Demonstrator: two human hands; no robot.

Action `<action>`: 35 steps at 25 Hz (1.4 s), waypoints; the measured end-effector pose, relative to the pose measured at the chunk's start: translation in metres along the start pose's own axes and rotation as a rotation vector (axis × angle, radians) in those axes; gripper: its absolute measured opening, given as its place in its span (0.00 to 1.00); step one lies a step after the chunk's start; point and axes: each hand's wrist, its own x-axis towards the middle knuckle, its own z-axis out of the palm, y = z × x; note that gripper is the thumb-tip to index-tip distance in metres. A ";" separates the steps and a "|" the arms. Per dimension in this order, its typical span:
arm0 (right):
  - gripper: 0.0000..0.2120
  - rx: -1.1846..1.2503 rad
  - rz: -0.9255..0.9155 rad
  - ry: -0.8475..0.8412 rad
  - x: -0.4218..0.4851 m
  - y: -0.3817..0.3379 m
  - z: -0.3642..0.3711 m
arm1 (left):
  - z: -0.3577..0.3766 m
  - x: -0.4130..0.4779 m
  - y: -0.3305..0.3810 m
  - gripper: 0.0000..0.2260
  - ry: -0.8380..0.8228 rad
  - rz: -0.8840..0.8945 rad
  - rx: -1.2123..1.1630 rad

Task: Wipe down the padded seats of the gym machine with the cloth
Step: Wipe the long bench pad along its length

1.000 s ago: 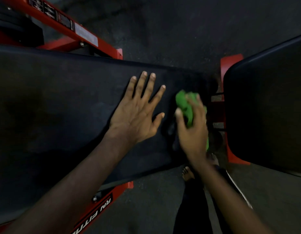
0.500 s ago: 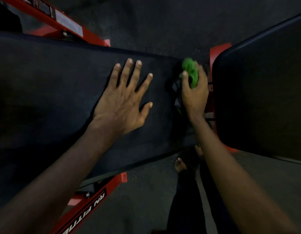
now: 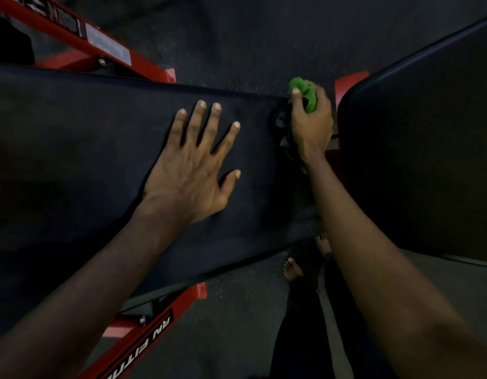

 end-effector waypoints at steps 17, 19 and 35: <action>0.24 0.043 0.036 -0.035 -0.101 -0.017 -0.017 | -0.005 0.001 0.001 0.34 -0.042 -0.025 -0.047; 0.22 0.051 -0.085 -0.103 -0.169 -0.021 -0.029 | -0.005 0.002 0.000 0.35 -0.034 -0.027 -0.061; 0.22 0.025 -0.160 -0.086 -0.081 -0.012 -0.014 | 0.000 0.002 0.002 0.34 0.021 -0.018 -0.010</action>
